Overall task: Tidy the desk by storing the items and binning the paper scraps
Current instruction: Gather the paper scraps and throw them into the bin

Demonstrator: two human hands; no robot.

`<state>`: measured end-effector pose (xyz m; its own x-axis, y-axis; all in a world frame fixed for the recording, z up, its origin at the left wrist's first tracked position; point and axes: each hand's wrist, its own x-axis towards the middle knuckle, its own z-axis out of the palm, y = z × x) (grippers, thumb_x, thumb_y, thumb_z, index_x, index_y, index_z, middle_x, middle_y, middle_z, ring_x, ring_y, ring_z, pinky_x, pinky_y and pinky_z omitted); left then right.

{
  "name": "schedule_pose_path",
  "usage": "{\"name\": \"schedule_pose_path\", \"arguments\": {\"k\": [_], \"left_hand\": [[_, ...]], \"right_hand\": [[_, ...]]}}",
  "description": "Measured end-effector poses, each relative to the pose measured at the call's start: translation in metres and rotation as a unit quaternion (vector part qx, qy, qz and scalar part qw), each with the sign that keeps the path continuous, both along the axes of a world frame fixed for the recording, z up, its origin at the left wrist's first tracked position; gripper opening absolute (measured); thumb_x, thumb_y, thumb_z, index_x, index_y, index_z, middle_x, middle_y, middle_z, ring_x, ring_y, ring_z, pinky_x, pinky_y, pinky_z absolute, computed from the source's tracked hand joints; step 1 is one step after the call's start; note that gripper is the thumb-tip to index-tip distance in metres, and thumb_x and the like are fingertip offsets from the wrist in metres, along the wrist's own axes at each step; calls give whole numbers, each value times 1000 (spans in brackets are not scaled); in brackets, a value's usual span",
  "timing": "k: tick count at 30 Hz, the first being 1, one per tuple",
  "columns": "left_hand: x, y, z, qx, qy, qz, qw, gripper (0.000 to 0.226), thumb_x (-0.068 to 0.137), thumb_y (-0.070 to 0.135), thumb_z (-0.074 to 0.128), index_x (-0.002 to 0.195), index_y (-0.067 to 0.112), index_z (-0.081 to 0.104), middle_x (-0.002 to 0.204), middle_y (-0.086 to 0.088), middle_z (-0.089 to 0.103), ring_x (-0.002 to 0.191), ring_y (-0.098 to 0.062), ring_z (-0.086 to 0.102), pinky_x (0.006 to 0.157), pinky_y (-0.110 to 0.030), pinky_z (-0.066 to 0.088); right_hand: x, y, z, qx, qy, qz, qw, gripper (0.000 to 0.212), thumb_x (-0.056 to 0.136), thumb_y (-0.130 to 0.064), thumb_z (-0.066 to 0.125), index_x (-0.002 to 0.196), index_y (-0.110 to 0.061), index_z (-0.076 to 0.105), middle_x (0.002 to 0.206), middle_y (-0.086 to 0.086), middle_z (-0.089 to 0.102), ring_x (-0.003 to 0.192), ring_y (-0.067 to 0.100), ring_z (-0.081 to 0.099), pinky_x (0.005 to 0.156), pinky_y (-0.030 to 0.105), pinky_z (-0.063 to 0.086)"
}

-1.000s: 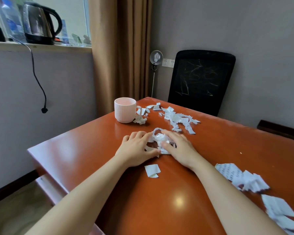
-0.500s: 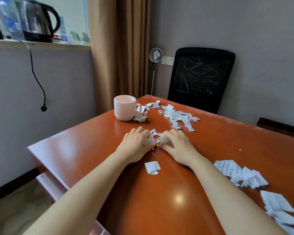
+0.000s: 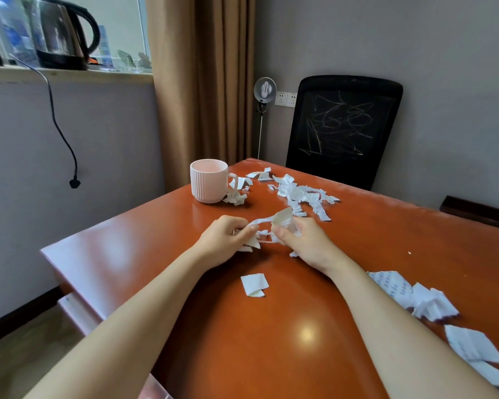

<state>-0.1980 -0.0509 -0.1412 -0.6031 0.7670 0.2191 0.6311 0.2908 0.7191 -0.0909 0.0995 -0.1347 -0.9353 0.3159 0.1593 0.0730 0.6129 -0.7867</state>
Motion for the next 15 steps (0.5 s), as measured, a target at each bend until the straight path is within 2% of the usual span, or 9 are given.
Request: {"name": "schedule_pose_path", "arguments": {"k": [3, 4, 8, 11, 15], "left_hand": [[0, -1, 1, 31, -33, 15, 999, 35, 94, 35, 50, 63, 21, 57, 63, 5, 52, 61, -9, 46, 61, -26, 40], [0, -1, 1, 39, -39, 20, 998, 35, 94, 35, 51, 63, 20, 57, 63, 5, 52, 61, -8, 45, 61, -25, 39], [-1, -2, 1, 54, -56, 29, 997, 33, 93, 34, 52, 68, 15, 62, 68, 3, 57, 64, -7, 49, 65, -22, 42], [0, -4, 3, 70, -79, 46, 993, 34, 93, 35, 51, 67, 14, 61, 70, -1, 57, 68, -9, 50, 67, -21, 43], [1, -6, 6, 118, -111, 106, 981, 33, 94, 34, 49, 67, 16, 59, 71, -2, 56, 68, -10, 51, 66, -14, 41]], "right_hand": [[0, 2, 0, -51, 40, -27, 998, 19, 92, -40, 52, 77, -28, 53, 83, -13, 56, 88, 6, 52, 81, 22, 36], [0, 3, 0, -66, 55, -37, 996, 22, 92, -39, 52, 73, -27, 52, 77, -13, 54, 82, 4, 51, 79, 21, 35], [0, 4, 0, -112, 89, -78, 987, 39, 94, -33, 52, 59, -21, 39, 55, -13, 42, 53, 0, 42, 60, 16, 33], [-1, 7, 0, -135, 106, -110, 979, 39, 95, -32, 51, 59, -23, 38, 39, -17, 46, 44, -2, 46, 54, 12, 33], [-1, 7, 0, -158, 124, -159, 967, 38, 93, -38, 52, 61, -22, 39, 50, -9, 42, 45, 3, 43, 52, 14, 33]]}}
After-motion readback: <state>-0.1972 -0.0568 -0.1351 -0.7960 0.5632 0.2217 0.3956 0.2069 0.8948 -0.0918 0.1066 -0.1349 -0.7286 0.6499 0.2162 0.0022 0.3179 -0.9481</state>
